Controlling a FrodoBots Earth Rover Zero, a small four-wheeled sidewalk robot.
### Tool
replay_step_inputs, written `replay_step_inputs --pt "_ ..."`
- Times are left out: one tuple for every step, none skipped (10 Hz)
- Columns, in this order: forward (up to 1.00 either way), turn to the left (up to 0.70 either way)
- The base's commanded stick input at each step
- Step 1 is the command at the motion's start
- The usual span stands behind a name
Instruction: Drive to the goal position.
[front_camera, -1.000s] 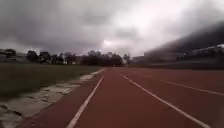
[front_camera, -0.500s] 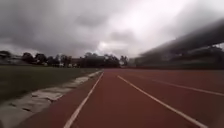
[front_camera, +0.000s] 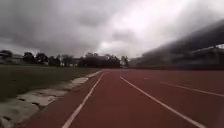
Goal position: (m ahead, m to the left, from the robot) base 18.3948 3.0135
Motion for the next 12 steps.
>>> replay_step_inputs --pt "0.7 0.0" --pt "0.7 0.0" --pt "0.7 0.0" --pt "0.7 0.0" --pt "0.7 0.0" --pt "0.7 0.0" --pt "0.7 0.0" --pt "0.7 0.0" --pt "0.7 0.0" --pt "0.7 0.0" --pt "0.7 0.0" --pt "0.7 0.0"
